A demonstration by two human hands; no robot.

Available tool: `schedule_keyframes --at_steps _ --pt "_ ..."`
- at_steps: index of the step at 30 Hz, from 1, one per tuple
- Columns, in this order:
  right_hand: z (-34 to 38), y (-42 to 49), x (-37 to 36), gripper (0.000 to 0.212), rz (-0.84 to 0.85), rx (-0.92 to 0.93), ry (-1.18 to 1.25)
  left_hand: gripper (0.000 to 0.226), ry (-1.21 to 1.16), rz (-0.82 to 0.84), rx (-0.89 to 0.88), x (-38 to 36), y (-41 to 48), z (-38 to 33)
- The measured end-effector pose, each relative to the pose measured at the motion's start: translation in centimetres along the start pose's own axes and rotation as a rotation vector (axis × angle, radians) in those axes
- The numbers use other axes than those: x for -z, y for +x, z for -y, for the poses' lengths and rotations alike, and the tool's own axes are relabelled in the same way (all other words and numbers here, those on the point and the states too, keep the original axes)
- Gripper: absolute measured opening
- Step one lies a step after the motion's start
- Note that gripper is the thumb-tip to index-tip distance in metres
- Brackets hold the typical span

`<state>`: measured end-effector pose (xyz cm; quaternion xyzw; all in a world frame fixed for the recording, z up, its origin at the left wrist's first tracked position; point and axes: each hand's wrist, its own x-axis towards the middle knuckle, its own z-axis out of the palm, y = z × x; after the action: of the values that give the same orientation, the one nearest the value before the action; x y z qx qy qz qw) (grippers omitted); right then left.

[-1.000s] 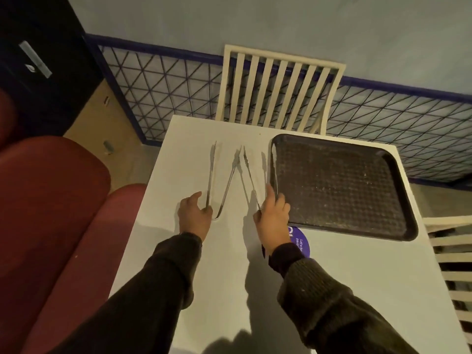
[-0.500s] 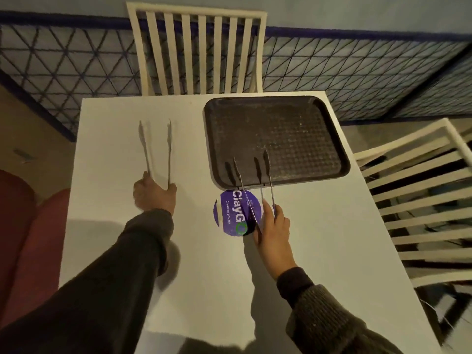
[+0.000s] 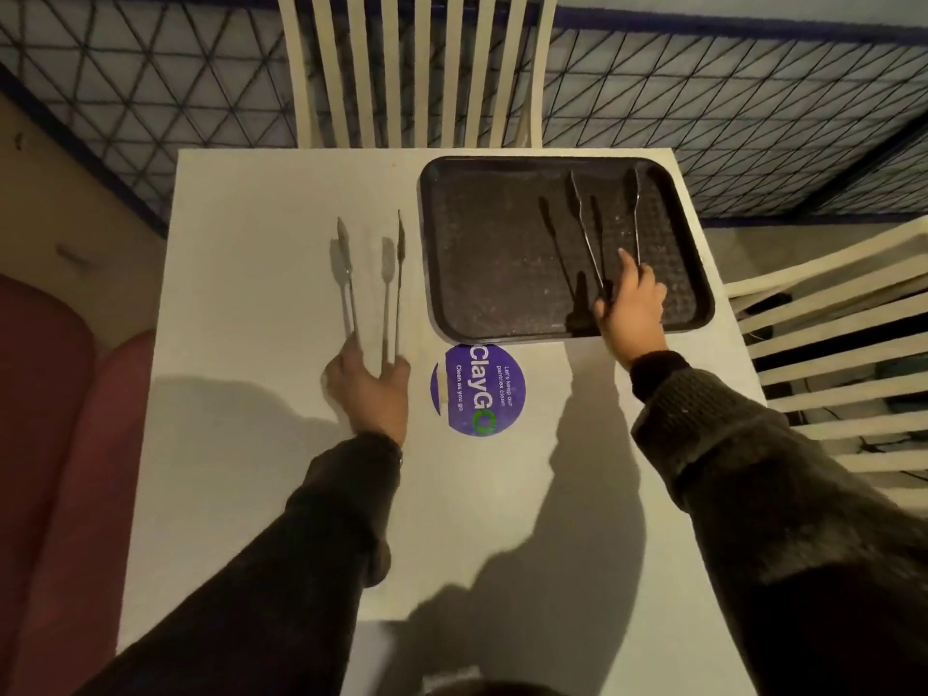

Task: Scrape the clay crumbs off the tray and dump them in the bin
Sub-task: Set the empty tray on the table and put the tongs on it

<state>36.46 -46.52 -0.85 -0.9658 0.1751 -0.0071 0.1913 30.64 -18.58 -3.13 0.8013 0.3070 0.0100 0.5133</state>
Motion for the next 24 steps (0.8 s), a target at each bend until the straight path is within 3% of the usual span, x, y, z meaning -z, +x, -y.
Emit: schedule_keyframes --at_steps 5,11,15,19,24 --pt "-1.9 4.2 -1.5 0.067 0.055 -0.045 -0.02 0.062 -0.042 -0.005 -0.097 -1.2 -2.9 0.1" --pt "-2.8 6.6 -3.0 0.066 0.103 -0.061 -0.168 0.059 0.053 0.046 -0.109 -2.7 -2.1 2.4" --pt "-2.9 6.3 -3.0 0.07 0.107 -0.068 -0.228 0.068 -0.002 0.026 -0.107 -3.8 -2.5 0.8" --pt "-2.3 5.6 -1.9 0.071 0.049 -0.074 -0.197 0.064 -0.028 0.049 -0.136 -5.7 -2.1 -1.5" --pt "-1.6 2.9 -0.3 0.057 -0.032 -0.052 -0.1 0.058 0.057 0.146 -0.086 -9.8 -0.4 -5.1"
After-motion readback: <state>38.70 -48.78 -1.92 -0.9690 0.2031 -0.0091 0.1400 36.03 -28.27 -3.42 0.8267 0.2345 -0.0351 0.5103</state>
